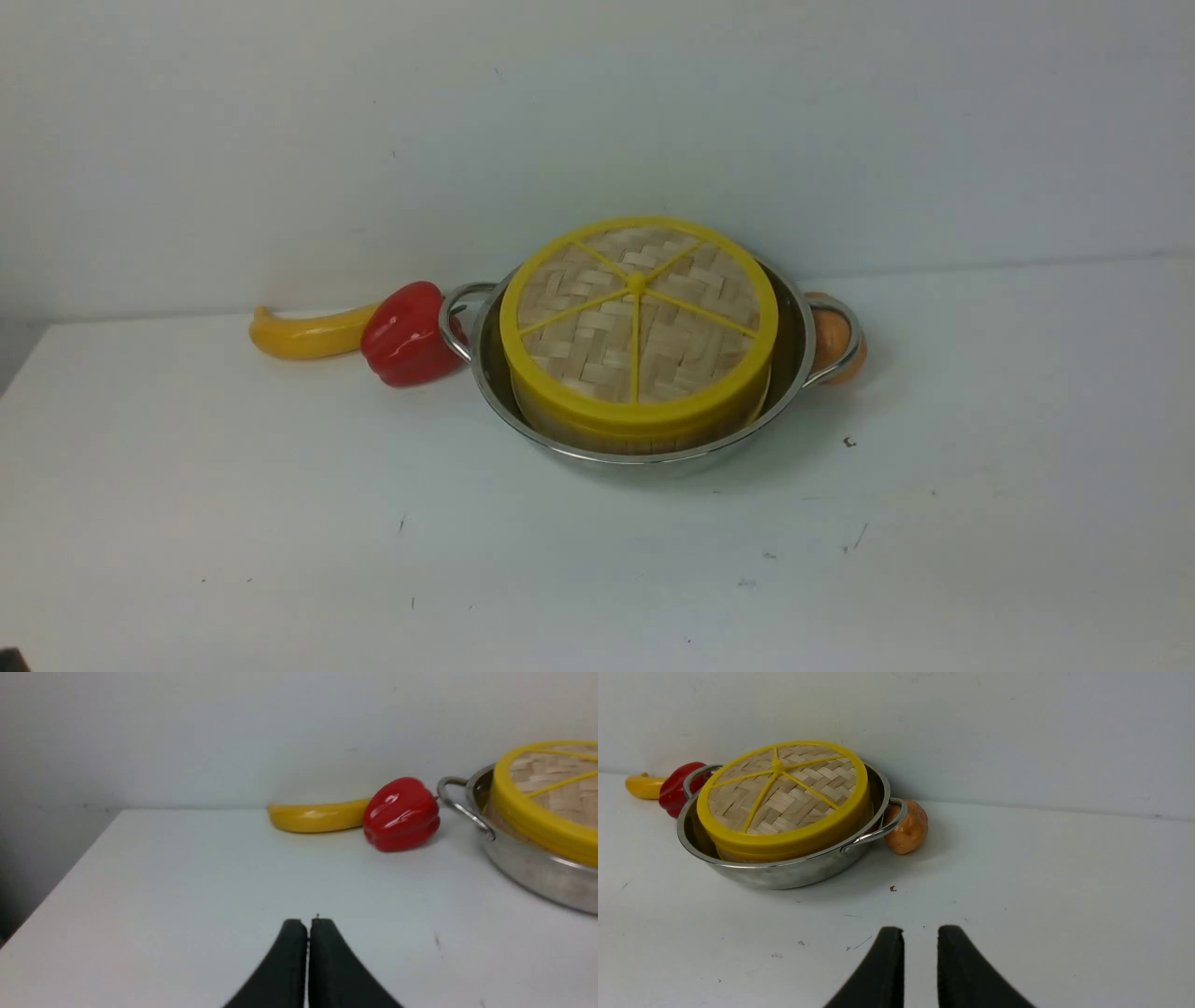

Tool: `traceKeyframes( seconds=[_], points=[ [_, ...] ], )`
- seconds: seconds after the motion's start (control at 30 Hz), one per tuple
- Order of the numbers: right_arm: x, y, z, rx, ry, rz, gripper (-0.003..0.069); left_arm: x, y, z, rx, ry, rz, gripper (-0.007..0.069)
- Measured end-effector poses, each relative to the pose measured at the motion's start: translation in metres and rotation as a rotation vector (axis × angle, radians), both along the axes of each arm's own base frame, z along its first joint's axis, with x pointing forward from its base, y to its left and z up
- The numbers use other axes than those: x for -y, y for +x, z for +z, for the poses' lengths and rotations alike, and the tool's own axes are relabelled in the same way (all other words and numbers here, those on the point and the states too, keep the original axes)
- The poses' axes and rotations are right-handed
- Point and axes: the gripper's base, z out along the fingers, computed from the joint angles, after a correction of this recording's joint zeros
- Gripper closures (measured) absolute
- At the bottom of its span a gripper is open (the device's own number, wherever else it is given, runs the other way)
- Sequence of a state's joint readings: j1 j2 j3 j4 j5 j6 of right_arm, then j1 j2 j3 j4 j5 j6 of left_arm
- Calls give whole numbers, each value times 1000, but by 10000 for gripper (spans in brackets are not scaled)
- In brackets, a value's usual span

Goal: Place the steamer in the pot on the white table, and put the lid on the steamer.

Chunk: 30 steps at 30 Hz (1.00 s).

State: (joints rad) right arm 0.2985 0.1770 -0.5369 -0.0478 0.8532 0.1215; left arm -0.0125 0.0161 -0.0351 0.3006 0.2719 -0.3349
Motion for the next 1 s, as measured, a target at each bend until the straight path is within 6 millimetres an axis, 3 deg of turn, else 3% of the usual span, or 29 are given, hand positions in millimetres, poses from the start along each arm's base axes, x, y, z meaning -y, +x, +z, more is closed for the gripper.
traceKeyframes(
  seconds=[0.17,0.7,0.8,0.87,1.0],
  points=[
    [0,0,0,1,2,1,498,0,0,-15,-51,-9,5,614],
    [0,0,0,4,-3,-1,429,-1,-1,-17,-70,-7,11,589],
    [1,5,-1,71,-26,-34,420,-1,-1,-17,-70,-7,11,580],
    [3,12,-9,136,-47,-90,418,-1,-1,-17,-71,-7,11,574],
    [5,26,-56,148,-84,-189,417,-1,-1,-17,-71,-7,11,573]
  ],
)
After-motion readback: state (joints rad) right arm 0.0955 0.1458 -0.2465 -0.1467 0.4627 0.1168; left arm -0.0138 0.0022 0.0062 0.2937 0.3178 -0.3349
